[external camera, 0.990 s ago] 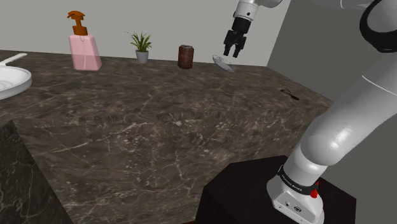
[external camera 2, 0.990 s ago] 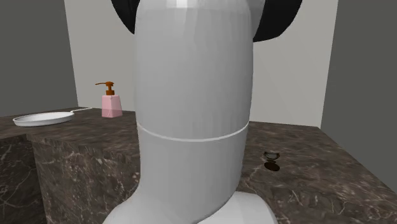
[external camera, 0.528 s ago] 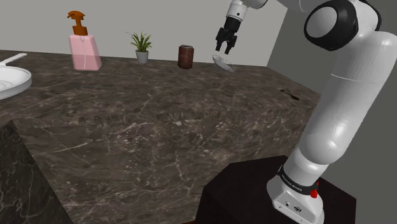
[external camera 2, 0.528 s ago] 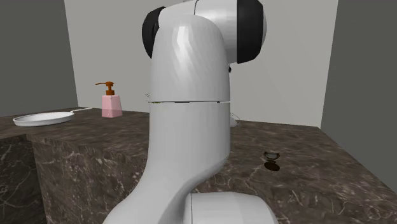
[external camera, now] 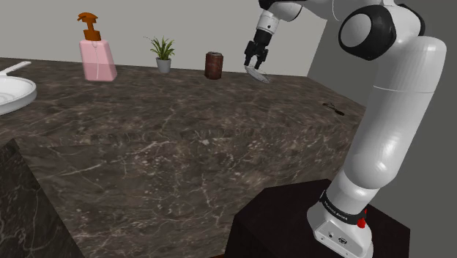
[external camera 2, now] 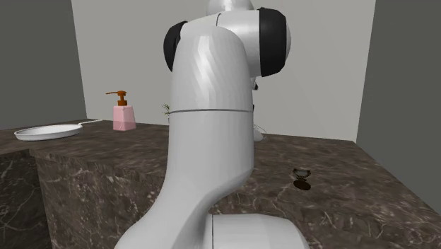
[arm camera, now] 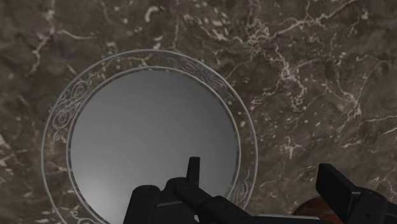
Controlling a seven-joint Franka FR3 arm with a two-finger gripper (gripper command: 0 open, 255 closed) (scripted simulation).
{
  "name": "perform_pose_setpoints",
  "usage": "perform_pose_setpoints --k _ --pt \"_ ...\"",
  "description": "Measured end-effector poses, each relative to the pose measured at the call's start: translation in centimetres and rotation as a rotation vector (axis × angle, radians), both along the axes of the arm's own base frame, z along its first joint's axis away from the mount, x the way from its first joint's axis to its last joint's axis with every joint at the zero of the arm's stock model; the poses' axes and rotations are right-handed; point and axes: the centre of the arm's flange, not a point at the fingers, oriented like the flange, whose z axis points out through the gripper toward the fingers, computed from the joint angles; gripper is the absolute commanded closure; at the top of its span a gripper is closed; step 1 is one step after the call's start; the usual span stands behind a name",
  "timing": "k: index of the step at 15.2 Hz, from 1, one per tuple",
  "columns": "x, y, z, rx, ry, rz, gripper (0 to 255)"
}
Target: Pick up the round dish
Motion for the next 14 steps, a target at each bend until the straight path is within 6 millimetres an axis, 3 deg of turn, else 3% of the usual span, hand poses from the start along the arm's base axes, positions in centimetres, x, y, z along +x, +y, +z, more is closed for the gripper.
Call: perform_pose_setpoints --k 2,3,14 --pt "0.05 0.01 -0.63 0.000 0.000 0.000 0" --pt "0.03 0.01 -0.75 0.000 0.000 0.000 255" --pt "0.02 0.01 -0.59 0.000 0.000 0.000 255"
